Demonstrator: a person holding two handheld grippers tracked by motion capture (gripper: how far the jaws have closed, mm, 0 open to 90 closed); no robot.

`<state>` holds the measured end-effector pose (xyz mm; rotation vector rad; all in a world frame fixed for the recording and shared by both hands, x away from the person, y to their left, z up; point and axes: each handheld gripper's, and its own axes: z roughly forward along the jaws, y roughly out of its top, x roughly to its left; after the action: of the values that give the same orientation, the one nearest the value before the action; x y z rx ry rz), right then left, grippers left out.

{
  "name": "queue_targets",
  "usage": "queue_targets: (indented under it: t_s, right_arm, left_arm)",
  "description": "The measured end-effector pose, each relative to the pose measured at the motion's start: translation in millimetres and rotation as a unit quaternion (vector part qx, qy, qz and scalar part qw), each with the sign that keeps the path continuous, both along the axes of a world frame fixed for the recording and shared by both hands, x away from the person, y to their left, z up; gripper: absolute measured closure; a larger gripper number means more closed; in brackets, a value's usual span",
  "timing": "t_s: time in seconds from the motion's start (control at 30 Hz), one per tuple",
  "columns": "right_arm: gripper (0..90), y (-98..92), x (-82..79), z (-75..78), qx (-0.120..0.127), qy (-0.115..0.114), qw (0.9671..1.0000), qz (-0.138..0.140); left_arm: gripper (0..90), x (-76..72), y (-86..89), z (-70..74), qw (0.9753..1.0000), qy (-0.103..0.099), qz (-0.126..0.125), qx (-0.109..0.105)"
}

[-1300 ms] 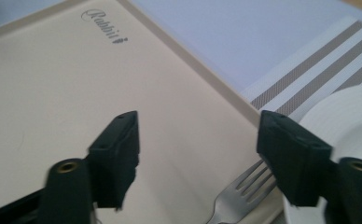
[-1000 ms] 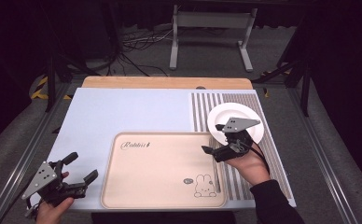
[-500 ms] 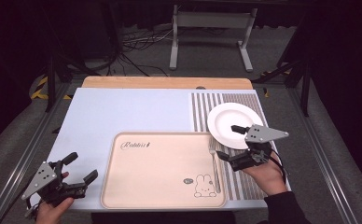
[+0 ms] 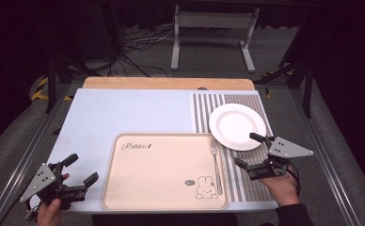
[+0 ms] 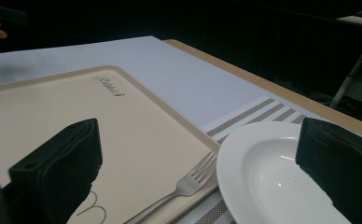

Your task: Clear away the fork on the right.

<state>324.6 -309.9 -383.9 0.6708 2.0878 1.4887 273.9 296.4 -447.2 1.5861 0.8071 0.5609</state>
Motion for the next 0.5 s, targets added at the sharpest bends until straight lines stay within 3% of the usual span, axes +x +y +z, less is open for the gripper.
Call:
queue_targets:
  t_s: [0.23, 0.5]
  right_arm:
    - [0.8, -14.0, -3.1, -16.2, 0.016, -0.01, 0.9998, -0.006]
    - [0.8, -24.2, -5.0, -30.8, 0.015, -0.019, 0.9996, -0.013]
  left_arm:
    - [1.4, -0.1, -0.6, -0.3, 1.0, -0.004, -0.002, 0.0]
    - [1.4, 0.0, -0.3, -0.5, 1.0, -0.005, -0.005, 0.001]
